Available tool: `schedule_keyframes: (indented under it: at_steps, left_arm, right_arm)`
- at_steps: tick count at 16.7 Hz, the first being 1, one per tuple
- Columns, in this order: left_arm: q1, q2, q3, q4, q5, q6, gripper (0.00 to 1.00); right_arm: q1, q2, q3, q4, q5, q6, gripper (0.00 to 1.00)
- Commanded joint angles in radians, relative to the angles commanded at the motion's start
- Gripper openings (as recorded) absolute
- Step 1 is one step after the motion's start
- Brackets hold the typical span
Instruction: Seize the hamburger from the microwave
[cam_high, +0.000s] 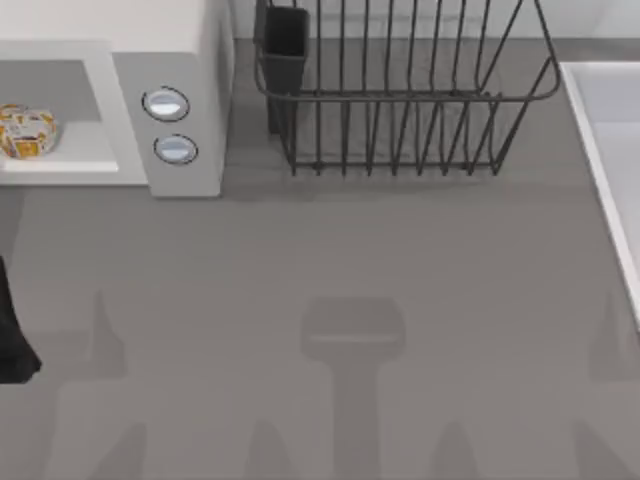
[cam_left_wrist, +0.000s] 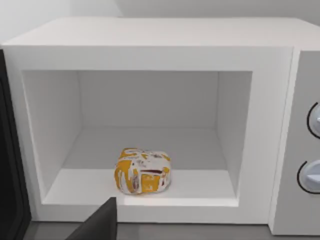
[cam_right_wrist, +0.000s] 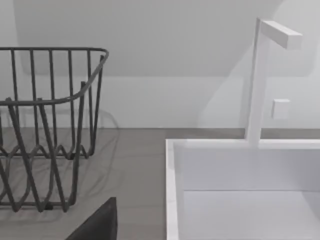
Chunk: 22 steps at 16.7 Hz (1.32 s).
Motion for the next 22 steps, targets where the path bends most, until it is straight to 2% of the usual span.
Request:
schedule_keyframes:
  at_steps: [16,22]
  left_arm:
    - [0.0,0.0,0.0,0.0,0.0,0.0,1.0]
    - [0.011,0.203,0.079,0.095,0.014,0.006,1.0]
  right_arm:
    - [0.0,0.0,0.0,0.0,0.0,0.0,1.0]
    - [0.0,0.0,0.0,0.0,0.0,0.0,1.0]
